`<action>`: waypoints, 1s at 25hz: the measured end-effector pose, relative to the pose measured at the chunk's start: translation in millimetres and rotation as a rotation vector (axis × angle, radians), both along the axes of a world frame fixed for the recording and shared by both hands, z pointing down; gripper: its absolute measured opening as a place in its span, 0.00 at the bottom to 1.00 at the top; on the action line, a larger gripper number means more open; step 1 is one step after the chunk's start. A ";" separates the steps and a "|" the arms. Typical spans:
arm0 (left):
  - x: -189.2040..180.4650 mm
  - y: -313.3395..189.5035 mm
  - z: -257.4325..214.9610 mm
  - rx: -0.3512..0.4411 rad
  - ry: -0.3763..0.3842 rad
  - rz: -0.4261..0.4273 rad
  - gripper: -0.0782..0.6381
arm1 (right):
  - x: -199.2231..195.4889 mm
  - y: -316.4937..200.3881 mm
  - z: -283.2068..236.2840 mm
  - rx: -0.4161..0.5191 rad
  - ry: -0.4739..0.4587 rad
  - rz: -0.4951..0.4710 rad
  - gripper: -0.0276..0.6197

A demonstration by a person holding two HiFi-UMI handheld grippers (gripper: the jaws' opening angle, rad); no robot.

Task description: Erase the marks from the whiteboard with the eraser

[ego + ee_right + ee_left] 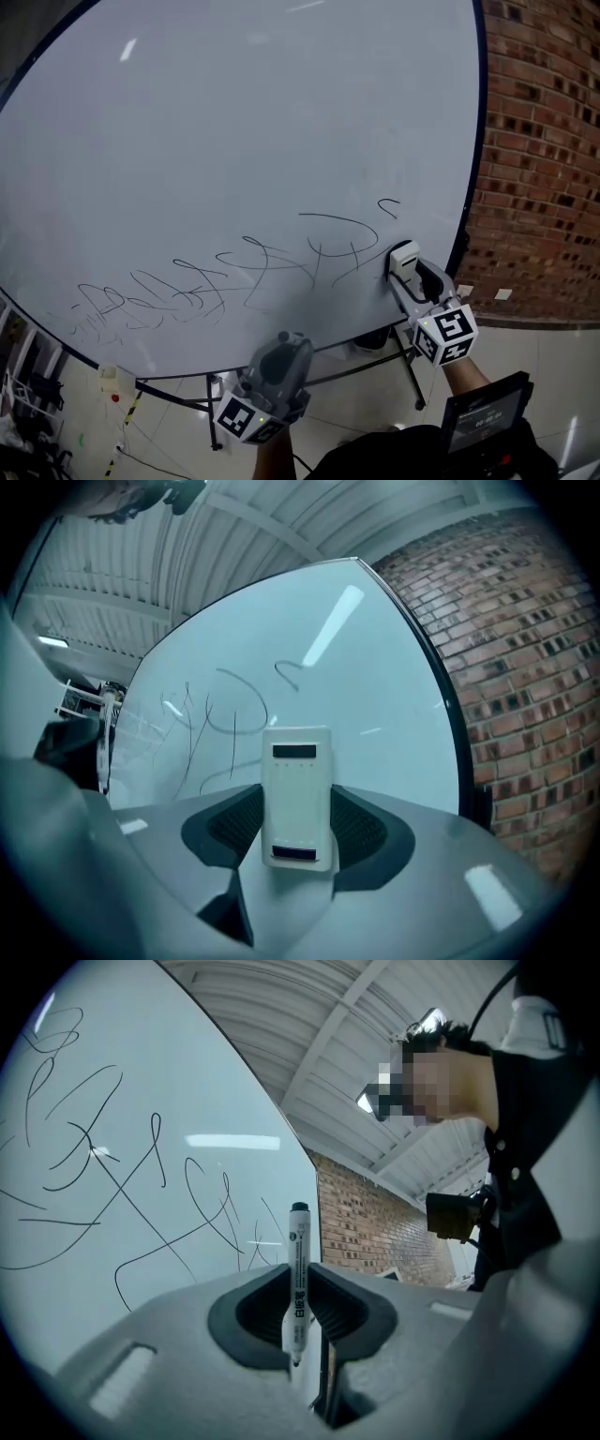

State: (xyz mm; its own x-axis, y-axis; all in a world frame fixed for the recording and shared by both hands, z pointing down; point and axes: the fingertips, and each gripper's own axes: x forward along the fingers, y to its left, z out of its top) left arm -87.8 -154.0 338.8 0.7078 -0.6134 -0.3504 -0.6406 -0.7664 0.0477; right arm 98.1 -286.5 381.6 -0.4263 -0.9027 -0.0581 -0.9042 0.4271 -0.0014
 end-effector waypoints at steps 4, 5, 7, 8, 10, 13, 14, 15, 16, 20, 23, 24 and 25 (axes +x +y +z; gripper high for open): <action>5.5 1.3 -4.2 0.000 -0.009 0.011 0.19 | -0.7 0.2 66.4 -0.062 0.019 0.012 0.40; 6.7 1.9 -5.3 0.001 -0.013 0.014 0.19 | -0.5 0.2 75.5 -0.066 0.022 0.014 0.40; 6.7 2.4 -3.9 0.000 -0.023 0.015 0.19 | 0.1 0.2 84.7 -0.071 0.021 0.013 0.40; 5.9 2.5 -2.6 -0.001 -0.029 0.014 0.19 | 0.2 0.2 85.8 -0.076 0.017 0.009 0.40; 5.0 3.3 -2.8 -0.003 -0.034 0.011 0.19 | 0.4 0.0 84.2 -0.101 0.012 -0.002 0.40; 1.2 4.1 0.4 -0.006 -0.045 0.006 0.19 | 1.4 -0.8 63.9 -0.120 0.008 -0.003 0.40; 0.6 4.3 -1.3 -0.003 -0.040 0.005 0.19 | 1.8 -1.3 49.4 -0.110 0.003 0.001 0.40; 0.5 4.5 -4.4 0.002 -0.031 0.004 0.19 | 1.8 -2.0 32.1 -0.098 0.000 0.005 0.40; 0.1 4.9 -6.8 0.006 -0.022 0.003 0.19 | 1.2 -2.6 13.5 -0.086 0.001 0.007 0.40; -8.4 6.1 -5.6 0.011 -0.005 -0.009 0.19 | -3.2 -4.1 -61.3 -0.057 0.000 -0.003 0.40; -14.9 8.3 -6.5 0.020 0.009 -0.017 0.19 | -6.0 -3.0 -113.0 -0.011 -0.002 -0.021 0.40; -17.7 8.1 -6.6 0.023 0.011 -0.023 0.19 | -7.6 -2.2 -130.6 0.015 -0.003 -0.029 0.40; -20.8 7.4 -5.7 0.024 0.010 -0.028 0.19 | -9.8 -1.1 -148.9 0.045 -0.006 -0.037 0.40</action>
